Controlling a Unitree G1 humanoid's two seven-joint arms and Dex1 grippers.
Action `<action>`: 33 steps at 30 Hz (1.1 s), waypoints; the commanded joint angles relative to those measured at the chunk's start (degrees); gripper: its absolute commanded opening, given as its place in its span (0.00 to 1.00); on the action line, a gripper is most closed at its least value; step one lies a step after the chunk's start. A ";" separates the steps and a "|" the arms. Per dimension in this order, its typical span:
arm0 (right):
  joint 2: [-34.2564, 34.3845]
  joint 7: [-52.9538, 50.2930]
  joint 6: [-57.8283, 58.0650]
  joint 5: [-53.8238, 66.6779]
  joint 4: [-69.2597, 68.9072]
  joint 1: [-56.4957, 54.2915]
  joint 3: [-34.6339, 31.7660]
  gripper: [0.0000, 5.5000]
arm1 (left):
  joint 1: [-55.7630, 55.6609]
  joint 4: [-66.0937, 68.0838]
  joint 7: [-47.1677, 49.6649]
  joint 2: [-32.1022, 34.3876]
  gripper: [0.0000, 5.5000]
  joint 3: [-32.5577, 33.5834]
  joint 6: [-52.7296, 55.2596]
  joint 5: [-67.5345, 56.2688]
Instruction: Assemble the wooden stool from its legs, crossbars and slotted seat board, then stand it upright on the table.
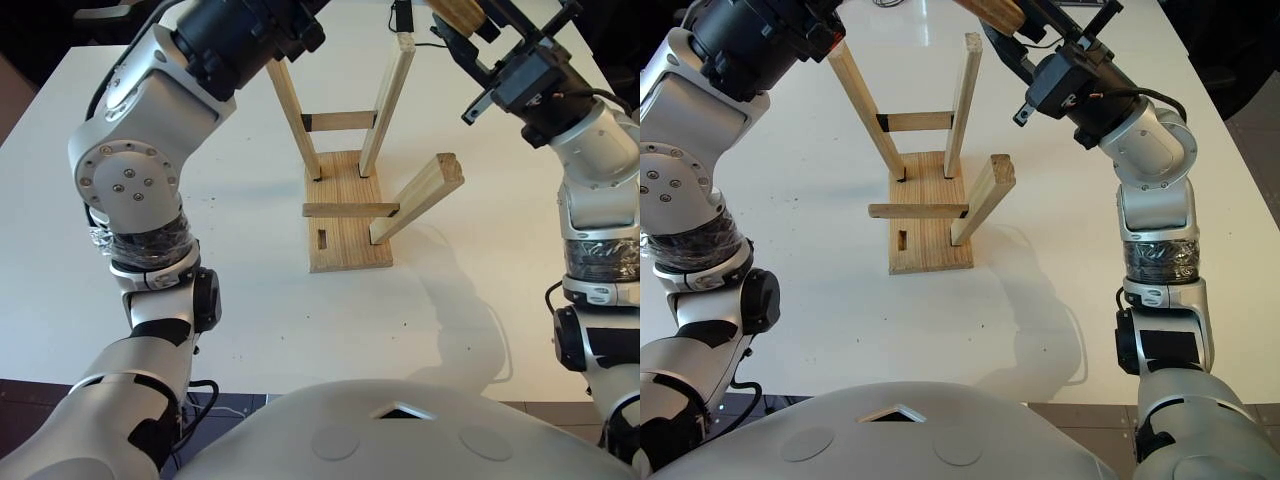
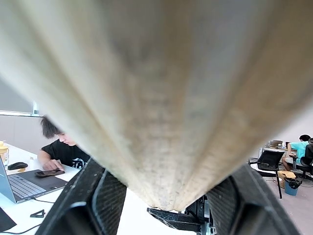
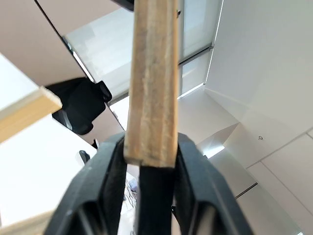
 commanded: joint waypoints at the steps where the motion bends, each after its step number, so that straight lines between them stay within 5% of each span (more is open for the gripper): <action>1: -0.85 -0.63 -0.34 -1.59 0.85 -0.23 0.62 0.37 | -0.49 0.36 -0.64 0.62 0.38 0.35 0.23 -0.11; 8: -3.30 1.53 0.55 1.60 3.97 1.49 -0.41 0.38 | -1.17 0.10 -1.00 2.83 0.38 1.56 0.36 0.06; 14: -6.87 0.11 -0.58 2.31 11.62 1.83 -4.41 0.38 | 2.67 -3.88 -6.14 12.61 0.38 6.95 3.94 -4.15; 24: -11.39 -0.85 -0.82 4.52 14.54 6.41 -8.90 0.38 | 32.61 -8.27 -33.11 33.43 0.38 23.43 1.06 5.00; 28: -12.09 0.37 0.15 6.10 14.96 5.43 -9.19 0.38 | 45.89 -8.73 -43.06 33.73 0.38 21.44 -6.96 14.89; 33: -11.71 2.42 -0.22 6.45 17.54 2.49 -7.35 0.38 | 49.80 -7.55 -45.47 29.96 0.38 12.91 -16.79 24.26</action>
